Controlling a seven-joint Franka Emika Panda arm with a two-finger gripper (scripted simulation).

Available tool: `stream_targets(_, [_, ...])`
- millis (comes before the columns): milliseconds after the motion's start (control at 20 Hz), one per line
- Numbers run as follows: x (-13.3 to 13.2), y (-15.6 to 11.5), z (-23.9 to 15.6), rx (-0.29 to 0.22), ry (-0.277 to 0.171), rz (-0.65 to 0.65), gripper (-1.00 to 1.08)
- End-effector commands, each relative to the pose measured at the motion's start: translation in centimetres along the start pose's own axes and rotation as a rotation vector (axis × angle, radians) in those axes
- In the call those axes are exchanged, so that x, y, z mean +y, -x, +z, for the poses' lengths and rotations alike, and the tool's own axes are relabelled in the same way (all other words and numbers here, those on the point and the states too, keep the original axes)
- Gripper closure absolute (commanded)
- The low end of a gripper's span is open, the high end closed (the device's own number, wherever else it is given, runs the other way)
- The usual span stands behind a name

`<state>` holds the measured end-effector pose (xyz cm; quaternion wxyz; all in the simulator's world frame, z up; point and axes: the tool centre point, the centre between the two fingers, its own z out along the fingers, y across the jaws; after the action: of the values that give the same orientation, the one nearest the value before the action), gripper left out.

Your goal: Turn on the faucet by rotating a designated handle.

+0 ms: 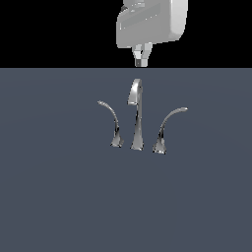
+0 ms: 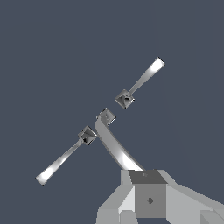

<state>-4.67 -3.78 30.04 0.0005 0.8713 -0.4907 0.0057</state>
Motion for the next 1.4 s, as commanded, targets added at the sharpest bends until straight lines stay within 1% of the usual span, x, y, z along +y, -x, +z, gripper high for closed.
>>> stream_targets(0, [-0.4,-1.5,1.3,0.000,0.001,0.078,1.08])
stream_targets(400, [-0.8,-6.6,5.7,-0.002,0.005,0.338,1.08])
stream_targets(800, [0.2,-11.6,10.0,-0.003,0.008,0.596,1.08])
stream_targets(1100, [1.3,-14.1,12.1,-0.005,0.009,0.728,1.08])
stream_targets(1350, [1.8,-15.1,13.0,-0.007,0.009,0.785,1.08])
